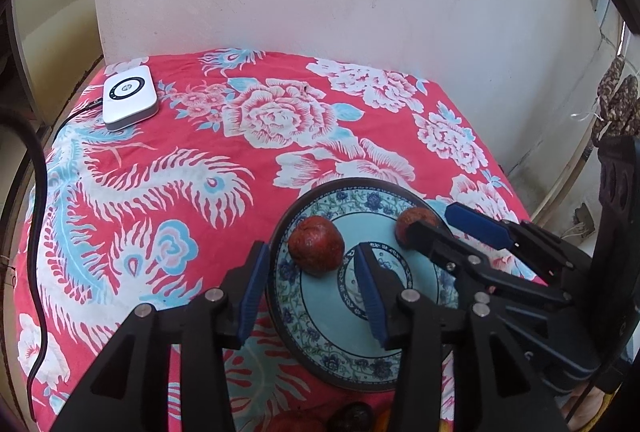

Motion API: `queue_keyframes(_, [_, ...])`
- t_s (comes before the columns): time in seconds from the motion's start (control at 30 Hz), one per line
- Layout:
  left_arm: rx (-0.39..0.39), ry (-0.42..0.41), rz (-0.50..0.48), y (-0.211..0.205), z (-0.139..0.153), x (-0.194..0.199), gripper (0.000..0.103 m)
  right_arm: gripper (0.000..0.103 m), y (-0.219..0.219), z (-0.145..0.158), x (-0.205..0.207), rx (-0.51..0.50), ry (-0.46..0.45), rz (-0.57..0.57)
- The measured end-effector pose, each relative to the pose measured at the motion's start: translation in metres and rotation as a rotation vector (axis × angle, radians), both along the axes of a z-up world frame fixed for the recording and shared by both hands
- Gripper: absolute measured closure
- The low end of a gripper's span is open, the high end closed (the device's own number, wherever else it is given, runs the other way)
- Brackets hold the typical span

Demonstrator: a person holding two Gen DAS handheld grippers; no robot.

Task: Organize fruits
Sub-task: 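Lower both fruits onto the plate and open both tools, then move the left tool to a red pomegranate while the right tool moves to a tangerine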

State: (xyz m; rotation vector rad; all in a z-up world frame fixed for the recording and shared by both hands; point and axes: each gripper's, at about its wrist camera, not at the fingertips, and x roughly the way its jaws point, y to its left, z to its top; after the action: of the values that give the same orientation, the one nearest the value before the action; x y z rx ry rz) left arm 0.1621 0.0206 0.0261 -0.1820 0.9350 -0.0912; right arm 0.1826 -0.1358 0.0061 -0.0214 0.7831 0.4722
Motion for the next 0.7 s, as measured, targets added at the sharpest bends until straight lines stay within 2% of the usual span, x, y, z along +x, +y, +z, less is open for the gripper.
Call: queue_keyframes(0.7, [-0.008,-0.007,0.038,0.009,0.016,-0.040,0.056,0.055,-0.015,0.014,-0.038,0.020,-0.020,-0.016])
